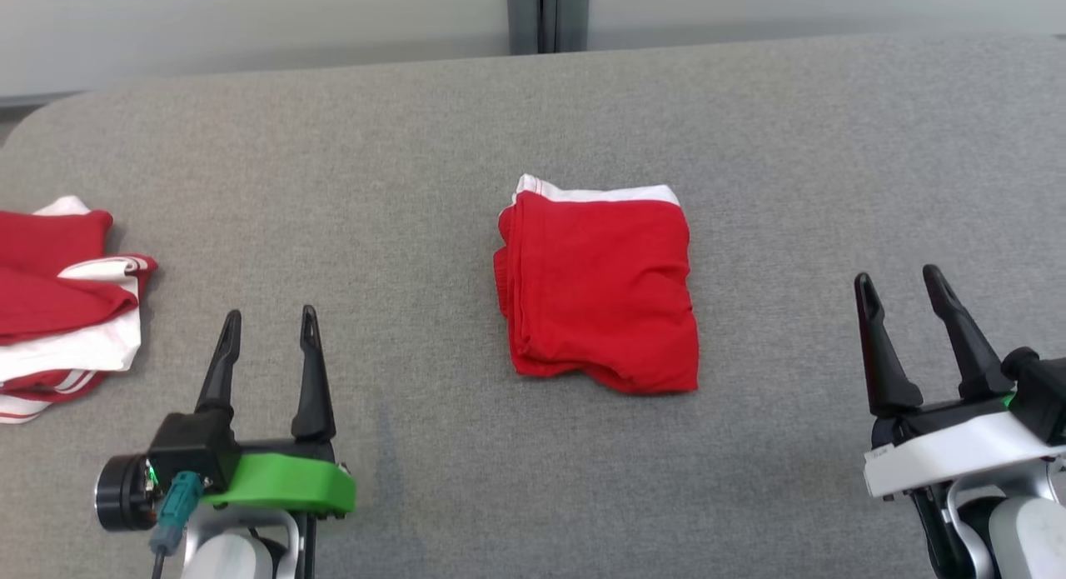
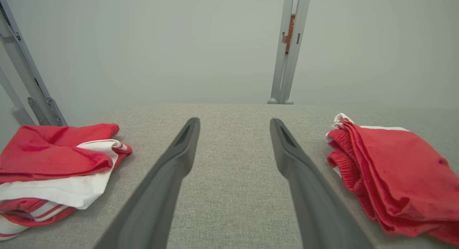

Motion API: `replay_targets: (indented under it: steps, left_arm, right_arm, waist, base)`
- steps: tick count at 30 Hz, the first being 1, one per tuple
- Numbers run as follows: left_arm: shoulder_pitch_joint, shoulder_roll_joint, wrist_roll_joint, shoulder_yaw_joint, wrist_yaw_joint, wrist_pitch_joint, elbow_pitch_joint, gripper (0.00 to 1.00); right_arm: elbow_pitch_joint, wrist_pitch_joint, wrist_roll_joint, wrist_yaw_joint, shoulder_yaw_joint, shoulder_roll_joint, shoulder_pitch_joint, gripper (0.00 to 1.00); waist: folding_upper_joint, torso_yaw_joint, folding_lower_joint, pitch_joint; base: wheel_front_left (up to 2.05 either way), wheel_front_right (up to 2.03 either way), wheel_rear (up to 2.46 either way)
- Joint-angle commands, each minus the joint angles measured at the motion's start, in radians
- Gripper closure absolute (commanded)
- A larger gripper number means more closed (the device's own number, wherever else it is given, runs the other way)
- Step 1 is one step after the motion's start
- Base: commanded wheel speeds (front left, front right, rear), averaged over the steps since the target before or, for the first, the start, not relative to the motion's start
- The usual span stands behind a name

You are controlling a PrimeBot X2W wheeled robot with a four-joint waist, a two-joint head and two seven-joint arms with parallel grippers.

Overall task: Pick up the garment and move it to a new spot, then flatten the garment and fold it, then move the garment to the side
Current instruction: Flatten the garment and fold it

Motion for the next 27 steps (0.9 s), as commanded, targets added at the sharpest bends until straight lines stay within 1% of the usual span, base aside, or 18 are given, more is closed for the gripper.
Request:
replay_targets:
  steps: [1,13,27]
  left_arm:
    - [0.027,0.010,-0.003,-0.001,0.003,0.005,0.003,0.00]
    - [0.092,0.017,-0.007,-0.020,0.018,0.028,-0.006,0.00]
    - [0.099,0.026,-0.013,-0.026,0.029,0.032,-0.011,0.00]
  right_arm:
    - [-0.009,0.008,-0.002,0.000,0.003,-0.001,0.023,0.00]
    - [-0.036,0.053,0.014,0.000,0.012,-0.006,0.091,0.00]
    - [-0.039,0.066,0.020,0.000,0.008,-0.003,0.105,0.00]
  waist:
    - [0.0000,-0.018,0.0000,-0.037]
    - [0.0000,-0.021,0.0000,-0.107]
    - [0.0000,-0.020,0.0000,-0.110]
  base:
    - [0.00,0.00,0.00]
    - [0.00,0.00,0.00]
    - [0.00,0.00,0.00]
